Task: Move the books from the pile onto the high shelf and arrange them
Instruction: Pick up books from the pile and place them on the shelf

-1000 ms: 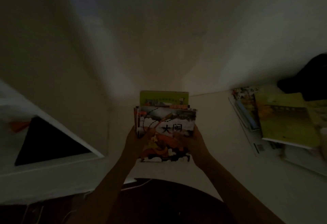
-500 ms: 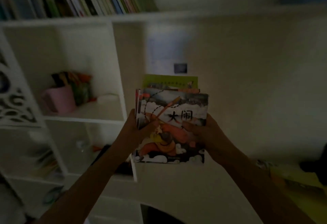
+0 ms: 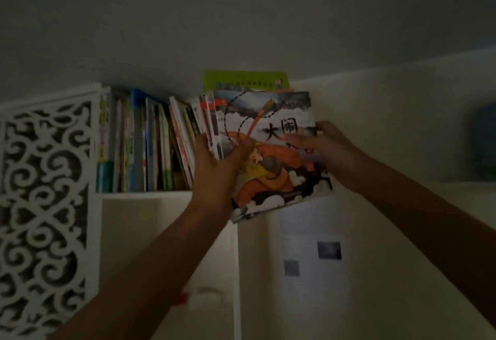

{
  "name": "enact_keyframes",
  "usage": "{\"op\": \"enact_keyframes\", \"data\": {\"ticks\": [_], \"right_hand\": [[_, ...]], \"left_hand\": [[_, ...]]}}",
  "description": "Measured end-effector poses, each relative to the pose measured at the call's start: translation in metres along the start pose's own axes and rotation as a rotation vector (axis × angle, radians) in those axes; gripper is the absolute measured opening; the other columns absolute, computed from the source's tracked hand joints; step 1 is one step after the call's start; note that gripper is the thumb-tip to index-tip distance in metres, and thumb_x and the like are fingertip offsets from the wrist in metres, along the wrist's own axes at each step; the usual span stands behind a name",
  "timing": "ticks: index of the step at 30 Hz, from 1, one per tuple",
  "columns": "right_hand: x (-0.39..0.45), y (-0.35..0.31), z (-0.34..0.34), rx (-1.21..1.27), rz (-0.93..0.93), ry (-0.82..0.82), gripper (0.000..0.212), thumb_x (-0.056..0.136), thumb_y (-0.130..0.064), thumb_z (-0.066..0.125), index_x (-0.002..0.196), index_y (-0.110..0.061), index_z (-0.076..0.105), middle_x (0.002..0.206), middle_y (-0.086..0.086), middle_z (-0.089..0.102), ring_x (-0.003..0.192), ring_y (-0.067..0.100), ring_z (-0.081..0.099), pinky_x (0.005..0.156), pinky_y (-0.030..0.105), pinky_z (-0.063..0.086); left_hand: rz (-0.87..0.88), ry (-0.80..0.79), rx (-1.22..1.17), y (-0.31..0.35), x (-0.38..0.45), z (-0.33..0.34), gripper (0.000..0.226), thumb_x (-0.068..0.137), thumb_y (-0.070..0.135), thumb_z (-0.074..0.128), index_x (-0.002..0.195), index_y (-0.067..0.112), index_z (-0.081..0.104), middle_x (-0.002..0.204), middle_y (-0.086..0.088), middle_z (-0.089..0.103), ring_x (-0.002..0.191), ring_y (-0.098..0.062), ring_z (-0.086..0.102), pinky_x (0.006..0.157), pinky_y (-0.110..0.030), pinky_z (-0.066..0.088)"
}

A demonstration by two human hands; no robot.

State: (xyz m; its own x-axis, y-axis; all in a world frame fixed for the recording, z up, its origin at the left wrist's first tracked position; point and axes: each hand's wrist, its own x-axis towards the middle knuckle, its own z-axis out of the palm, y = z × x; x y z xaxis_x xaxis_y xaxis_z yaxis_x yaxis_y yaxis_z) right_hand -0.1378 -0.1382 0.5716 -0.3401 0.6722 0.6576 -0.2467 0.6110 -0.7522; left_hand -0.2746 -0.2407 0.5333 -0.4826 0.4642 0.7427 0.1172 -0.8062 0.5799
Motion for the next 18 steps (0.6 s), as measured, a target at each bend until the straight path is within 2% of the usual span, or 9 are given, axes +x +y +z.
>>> {"op": "enact_keyframes", "data": {"ticks": [3, 5, 8, 10, 11, 14, 15, 18], "right_hand": [[0.043, 0.005, -0.002, -0.361, -0.083, 0.109, 0.067, 0.077, -0.034, 0.073, 0.128, -0.011, 0.036, 0.12, 0.008, 0.049, 0.104, 0.021, 0.052, 0.082, 0.032, 0.044], [0.057, 0.015, -0.003, -0.567, -0.161, 0.157, 0.071, 0.073, -0.04, 0.074, 0.126, -0.009, 0.038, 0.115, 0.007, 0.045, 0.104, 0.023, 0.049, 0.081, 0.031, 0.044], [0.067, 0.039, -0.008, -0.709, -0.162, 0.11, 0.058, 0.079, -0.039, 0.069, 0.121, -0.007, 0.045, 0.109, 0.009, 0.048, 0.095, 0.021, 0.048, 0.075, 0.027, 0.041], [0.076, 0.056, -0.014, -0.81, -0.158, 0.068, 0.043, 0.086, -0.029, 0.064, 0.118, -0.006, 0.048, 0.112, 0.015, 0.055, 0.09, 0.02, 0.049, 0.075, 0.029, 0.042], [0.082, 0.063, -0.017, -0.847, -0.155, 0.052, 0.038, 0.088, -0.025, 0.062, 0.118, -0.006, 0.048, 0.112, 0.017, 0.057, 0.089, 0.02, 0.05, 0.073, 0.029, 0.042], [0.1, 0.081, -0.021, -0.778, -0.051, -0.027, 0.04, 0.089, -0.027, 0.06, 0.123, -0.01, 0.047, 0.11, 0.013, 0.06, 0.09, 0.02, 0.056, 0.07, 0.026, 0.04], [0.104, 0.084, -0.02, -0.709, 0.006, -0.073, 0.045, 0.089, -0.032, 0.06, 0.127, -0.013, 0.044, 0.107, 0.008, 0.06, 0.091, 0.019, 0.058, 0.071, 0.025, 0.042], [0.109, 0.089, -0.014, -0.484, 0.134, -0.207, 0.053, 0.089, -0.04, 0.057, 0.133, -0.019, 0.038, 0.093, -0.003, 0.061, 0.078, 0.01, 0.062, 0.067, 0.02, 0.05]], "left_hand": [[0.071, 0.072, 0.004, -0.029, 0.051, 0.023, 0.036, 0.081, 0.013, 0.07, 0.106, 0.028, 0.048, 0.102, -0.005, 0.065, 0.094, -0.024, 0.067, 0.079, -0.044, 0.057], [0.122, 0.138, 0.1, -0.06, 0.084, 0.035, 0.039, 0.08, 0.021, 0.07, 0.111, 0.026, 0.046, 0.111, -0.005, 0.061, 0.103, -0.023, 0.061, 0.092, -0.046, 0.051], [0.187, 0.253, 0.277, -0.104, 0.117, 0.053, 0.058, 0.076, 0.047, 0.063, 0.124, 0.027, 0.037, 0.125, 0.004, 0.053, 0.115, -0.014, 0.051, 0.102, -0.042, 0.042], [0.193, 0.315, 0.347, -0.126, 0.132, 0.068, 0.058, 0.082, 0.042, 0.059, 0.132, 0.027, 0.033, 0.132, -0.001, 0.048, 0.12, -0.015, 0.046, 0.104, -0.044, 0.04], [0.174, 0.353, 0.427, -0.135, 0.137, 0.075, 0.055, 0.087, 0.036, 0.056, 0.134, 0.02, 0.033, 0.134, -0.006, 0.046, 0.122, -0.02, 0.045, 0.105, -0.044, 0.038], [0.035, 0.399, 0.735, -0.151, 0.138, 0.093, 0.061, 0.095, 0.038, 0.044, 0.141, 0.002, 0.025, 0.143, -0.018, 0.033, 0.132, -0.031, 0.03, 0.109, -0.042, 0.023], [0.044, 0.37, 0.769, -0.152, 0.134, 0.092, 0.062, 0.095, 0.04, 0.042, 0.141, 0.001, 0.024, 0.144, -0.018, 0.03, 0.133, -0.031, 0.028, 0.109, -0.041, 0.021], [0.175, 0.232, 0.829, -0.152, 0.126, 0.065, 0.057, 0.094, 0.042, 0.044, 0.137, 0.006, 0.033, 0.138, -0.016, 0.03, 0.129, -0.031, 0.029, 0.105, -0.038, 0.025]]}}
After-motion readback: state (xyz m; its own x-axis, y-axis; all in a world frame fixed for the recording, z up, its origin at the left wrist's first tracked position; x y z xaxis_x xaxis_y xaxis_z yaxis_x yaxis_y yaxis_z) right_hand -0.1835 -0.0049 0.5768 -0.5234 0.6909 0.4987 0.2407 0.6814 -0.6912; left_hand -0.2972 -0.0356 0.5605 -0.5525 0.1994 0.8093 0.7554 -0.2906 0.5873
